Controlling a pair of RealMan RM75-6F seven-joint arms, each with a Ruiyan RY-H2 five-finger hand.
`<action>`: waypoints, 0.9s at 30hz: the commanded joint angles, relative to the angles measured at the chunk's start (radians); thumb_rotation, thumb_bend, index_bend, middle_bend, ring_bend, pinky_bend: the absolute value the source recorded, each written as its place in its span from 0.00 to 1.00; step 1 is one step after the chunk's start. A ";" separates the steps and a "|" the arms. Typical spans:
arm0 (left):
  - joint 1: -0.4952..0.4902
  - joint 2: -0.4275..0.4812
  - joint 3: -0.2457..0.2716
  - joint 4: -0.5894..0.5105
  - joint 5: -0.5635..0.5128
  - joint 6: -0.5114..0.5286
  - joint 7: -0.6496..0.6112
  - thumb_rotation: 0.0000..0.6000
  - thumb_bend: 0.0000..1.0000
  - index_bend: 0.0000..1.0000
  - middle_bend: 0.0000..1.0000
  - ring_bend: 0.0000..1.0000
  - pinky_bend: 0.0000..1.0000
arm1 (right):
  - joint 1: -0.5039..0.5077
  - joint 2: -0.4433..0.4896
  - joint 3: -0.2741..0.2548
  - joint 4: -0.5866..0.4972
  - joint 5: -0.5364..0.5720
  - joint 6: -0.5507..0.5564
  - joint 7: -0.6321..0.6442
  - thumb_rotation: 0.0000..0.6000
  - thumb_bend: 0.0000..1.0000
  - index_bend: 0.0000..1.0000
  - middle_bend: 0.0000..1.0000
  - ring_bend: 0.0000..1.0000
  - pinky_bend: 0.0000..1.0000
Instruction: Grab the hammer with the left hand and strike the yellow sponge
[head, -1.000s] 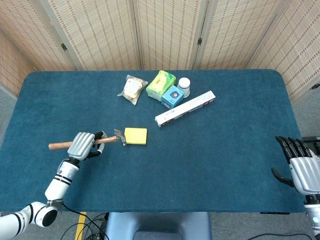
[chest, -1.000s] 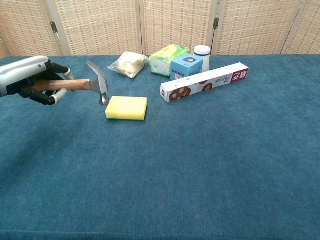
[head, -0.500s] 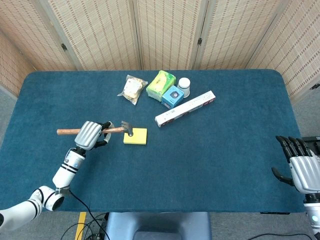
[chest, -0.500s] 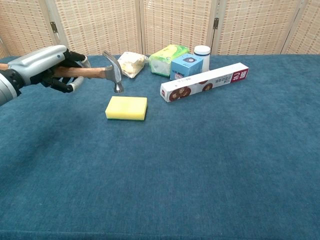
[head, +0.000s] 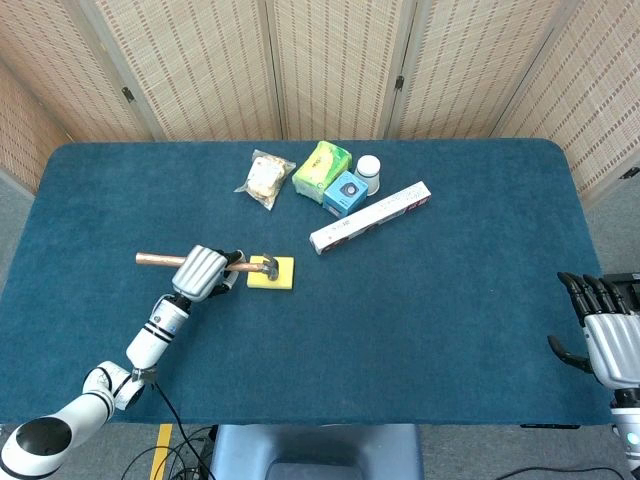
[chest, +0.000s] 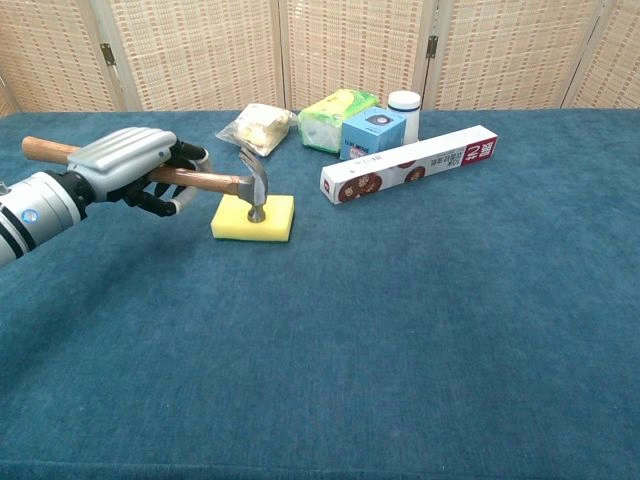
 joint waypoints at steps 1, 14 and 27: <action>-0.002 -0.013 0.009 0.024 0.004 0.009 -0.017 1.00 0.66 0.73 0.72 0.71 0.85 | -0.002 0.001 0.000 -0.001 0.000 0.003 0.001 1.00 0.20 0.00 0.12 0.07 0.09; 0.017 0.038 -0.019 -0.049 -0.031 0.067 -0.071 1.00 0.66 0.74 0.72 0.71 0.85 | -0.003 -0.008 0.000 0.014 -0.003 0.003 0.013 1.00 0.20 0.00 0.12 0.07 0.09; 0.017 -0.039 0.022 0.073 -0.019 0.028 -0.068 1.00 0.66 0.74 0.73 0.71 0.85 | -0.010 -0.005 0.001 0.014 0.005 0.008 0.014 1.00 0.20 0.00 0.12 0.07 0.09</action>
